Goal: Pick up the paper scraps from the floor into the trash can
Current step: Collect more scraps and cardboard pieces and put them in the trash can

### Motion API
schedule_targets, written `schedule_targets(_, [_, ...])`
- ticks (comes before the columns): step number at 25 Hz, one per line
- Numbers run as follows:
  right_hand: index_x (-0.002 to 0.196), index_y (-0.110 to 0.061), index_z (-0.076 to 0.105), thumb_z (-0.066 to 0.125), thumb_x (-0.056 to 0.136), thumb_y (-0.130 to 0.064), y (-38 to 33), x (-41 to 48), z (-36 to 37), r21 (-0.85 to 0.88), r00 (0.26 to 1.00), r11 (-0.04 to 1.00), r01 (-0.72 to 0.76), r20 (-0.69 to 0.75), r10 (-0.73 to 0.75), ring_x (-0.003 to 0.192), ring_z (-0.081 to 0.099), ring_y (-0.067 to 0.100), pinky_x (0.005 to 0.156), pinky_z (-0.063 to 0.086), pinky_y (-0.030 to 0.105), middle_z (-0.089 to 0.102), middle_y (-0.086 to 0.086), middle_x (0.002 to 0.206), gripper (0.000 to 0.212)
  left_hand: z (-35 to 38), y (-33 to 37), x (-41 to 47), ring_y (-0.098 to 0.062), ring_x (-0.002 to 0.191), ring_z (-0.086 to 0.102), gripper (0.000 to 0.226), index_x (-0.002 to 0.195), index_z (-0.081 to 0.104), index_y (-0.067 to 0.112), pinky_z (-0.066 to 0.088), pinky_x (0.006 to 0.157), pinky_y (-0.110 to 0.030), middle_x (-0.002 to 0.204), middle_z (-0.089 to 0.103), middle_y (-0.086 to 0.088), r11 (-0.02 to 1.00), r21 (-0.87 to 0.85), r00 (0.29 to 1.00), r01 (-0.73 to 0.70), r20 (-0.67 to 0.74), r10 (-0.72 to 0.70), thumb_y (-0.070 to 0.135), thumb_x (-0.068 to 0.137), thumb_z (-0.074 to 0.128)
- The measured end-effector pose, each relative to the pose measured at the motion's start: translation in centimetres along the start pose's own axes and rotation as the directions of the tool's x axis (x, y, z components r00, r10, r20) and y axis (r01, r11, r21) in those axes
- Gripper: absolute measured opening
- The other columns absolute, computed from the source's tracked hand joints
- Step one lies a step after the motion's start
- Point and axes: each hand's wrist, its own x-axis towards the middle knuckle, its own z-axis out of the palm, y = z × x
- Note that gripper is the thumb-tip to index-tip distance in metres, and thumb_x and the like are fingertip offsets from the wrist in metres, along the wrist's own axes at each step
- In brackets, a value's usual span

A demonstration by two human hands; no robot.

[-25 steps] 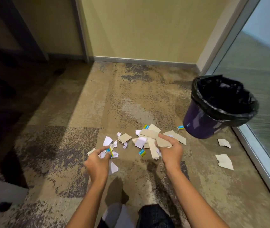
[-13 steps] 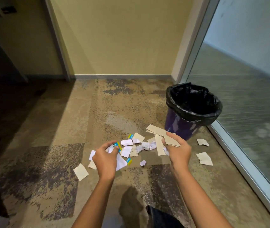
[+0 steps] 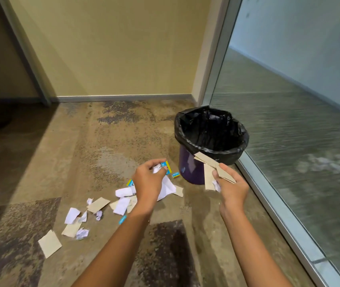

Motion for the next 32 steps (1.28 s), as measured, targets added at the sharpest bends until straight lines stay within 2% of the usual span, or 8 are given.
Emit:
schedule_targets(7, [0.104,-0.011,0.070,0.075,0.075,0.002,-4.0,11.8,2.1,0.023,0.991,0.998,0.050,-0.124,-0.047,0.064,0.061,0.010,0.054,0.051,0.017,0.070,0.006,0.087,0.033,12.8,4.8,8.3,-0.017,0.070,0.058,0.023,0.095,0.074,0.018,0.044,0.059,-0.024,0.088,0.070,-0.006,0.993,-0.091,0.972,0.075,0.231,-0.052,0.006,0.077,0.070])
schedule_targets(10, [0.109,-0.009,0.067,0.073,0.076,0.002,-3.8,16.2,3.6,-0.047,0.989,0.998,0.034,-0.145,-0.041,0.064,0.060,0.011,0.056,0.052,0.016,0.068,0.008,0.091,0.035,16.2,6.0,11.1,-0.024,0.087,0.064,0.024,0.099,0.073,0.018,0.047,0.069,-0.026,0.103,0.071,-0.008,0.996,-0.016,0.973,0.092,0.215,-0.087,0.007,0.081,0.062])
schedule_targets(13, [0.117,-0.007,0.063,0.071,0.078,0.003,-3.6,18.8,5.6,-0.110,0.992,0.994,0.012,-0.122,-0.026,0.082,0.062,0.021,0.071,0.055,0.028,0.067,0.011,0.103,0.041,17.4,6.4,13.0,-0.025,0.101,0.060,0.030,0.113,0.067,0.015,0.044,0.075,-0.026,0.112,0.066,-0.008,0.991,0.057,0.966,0.117,0.227,-0.127,0.013,0.092,0.046])
schedule_targets(17, [0.128,-0.018,0.055,0.072,0.078,-0.003,-3.3,20.3,6.8,-0.222,1.000,0.975,0.024,0.005,-0.024,0.102,0.060,0.023,0.089,0.053,0.036,0.056,0.008,0.122,0.055,17.9,6.5,14.1,-0.014,0.052,0.041,0.041,0.128,0.055,0.023,0.034,0.043,-0.019,0.078,0.056,-0.003,0.994,0.106,0.906,0.039,0.416,-0.080,0.012,0.099,0.028])
schedule_targets(21, [0.120,-0.032,0.059,0.071,0.081,-0.018,-2.7,19.9,6.3,-0.379,0.992,0.918,0.114,0.086,-0.088,0.111,0.057,0.025,0.094,0.051,0.048,0.052,0.009,0.130,0.044,17.1,5.8,13.4,-0.011,0.046,0.036,0.041,0.122,0.062,0.021,0.027,0.031,-0.010,0.064,0.051,0.001,0.987,0.141,0.903,-0.073,0.429,0.005,0.008,0.099,0.031])
schedule_targets(26, [0.089,-0.029,0.068,0.065,0.085,-0.017,-3.2,15.3,4.9,-0.428,0.960,0.861,0.275,0.076,-0.269,0.086,0.068,0.016,0.087,0.054,0.038,0.070,-0.004,0.084,0.013,15.0,5.2,10.5,-0.009,0.072,0.061,0.027,0.097,0.071,0.023,0.043,0.056,-0.003,0.085,0.068,0.002,0.985,0.090,0.927,-0.148,0.360,0.106,0.010,0.093,0.047])
schedule_targets(28, [0.084,-0.027,0.069,0.064,0.085,-0.019,-3.4,12.5,4.0,-0.477,0.935,0.807,0.348,0.115,-0.335,0.079,0.068,0.013,0.080,0.054,0.031,0.070,-0.004,0.076,0.010,14.0,5.0,8.5,-0.011,0.084,0.067,0.025,0.087,0.071,0.026,0.055,0.077,-0.022,0.089,0.071,0.001,0.990,0.028,0.932,-0.136,0.341,0.119,0.011,0.090,0.051])
schedule_targets(32, [0.083,-0.022,0.070,0.063,0.086,-0.018,-3.2,6.0,2.0,-0.517,0.863,0.696,0.499,0.224,-0.452,0.068,0.063,0.007,0.064,0.046,0.015,0.069,-0.006,0.074,0.008,10.4,4.9,3.5,-0.005,0.072,0.066,0.021,0.086,0.073,0.022,0.054,0.080,-0.027,0.077,0.071,0.005,0.987,0.023,0.940,-0.157,0.310,0.143,0.014,0.090,0.053])
